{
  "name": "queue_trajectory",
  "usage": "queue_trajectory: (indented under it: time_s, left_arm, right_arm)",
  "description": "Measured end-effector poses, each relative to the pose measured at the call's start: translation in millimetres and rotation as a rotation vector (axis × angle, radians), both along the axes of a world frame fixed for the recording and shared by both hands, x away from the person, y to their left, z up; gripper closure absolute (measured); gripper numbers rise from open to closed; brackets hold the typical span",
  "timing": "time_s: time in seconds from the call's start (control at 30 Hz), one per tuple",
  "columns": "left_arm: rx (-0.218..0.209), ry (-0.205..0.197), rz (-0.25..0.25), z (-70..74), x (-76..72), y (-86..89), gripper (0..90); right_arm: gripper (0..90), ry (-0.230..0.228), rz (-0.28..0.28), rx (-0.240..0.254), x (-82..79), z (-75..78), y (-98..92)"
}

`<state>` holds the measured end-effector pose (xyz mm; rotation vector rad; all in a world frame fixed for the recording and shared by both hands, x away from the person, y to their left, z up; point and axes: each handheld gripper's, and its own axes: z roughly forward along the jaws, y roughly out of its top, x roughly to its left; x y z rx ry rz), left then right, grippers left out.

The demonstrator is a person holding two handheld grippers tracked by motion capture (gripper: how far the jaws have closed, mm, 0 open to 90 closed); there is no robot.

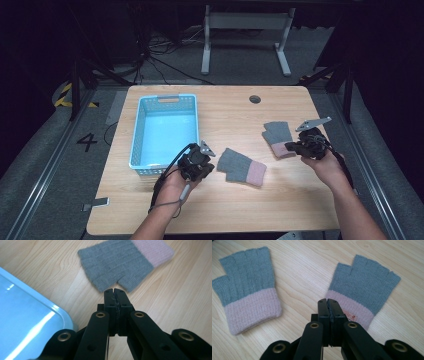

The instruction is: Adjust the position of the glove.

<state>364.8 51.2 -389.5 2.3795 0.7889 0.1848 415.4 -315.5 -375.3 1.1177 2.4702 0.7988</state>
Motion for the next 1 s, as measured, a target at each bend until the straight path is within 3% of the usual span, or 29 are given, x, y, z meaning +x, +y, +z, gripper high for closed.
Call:
queue_trajectory:
  time_s: [0.03,0.13,0.43,0.53,0.9,1.0]
  left_arm:
    - [-0.033,0.02,0.0,1.3,2.8,1.5,89.5]
    - [-0.042,0.019,0.009,2.0,4.1,2.5,89.7]
    - [0.0,0.009,-0.007,1.0,2.6,-5.2,90.0]
    - [-0.02,0.01,-0.002,1.5,2.5,-8.5,89.9]
    - [0.012,0.029,-0.043,-7.3,5.7,-32.3,90.0]
    - [0.019,0.019,-0.046,-9.1,6.3,-37.4,90.0]
  right_arm:
    - [89.7,0.003,0.001,0.002,-0.5,0.0,0.5]
    - [89.6,0.002,0.009,0.008,-0.8,0.2,1.7]
    - [89.6,0.008,0.062,0.019,-5.7,1.2,14.2]
    - [89.5,0.006,0.08,0.021,-9.1,1.7,19.8]
    - [89.5,0.038,0.146,0.004,-23.1,-4.9,38.2]
    - [89.5,0.046,0.162,-0.001,-25.9,-7.7,41.4]
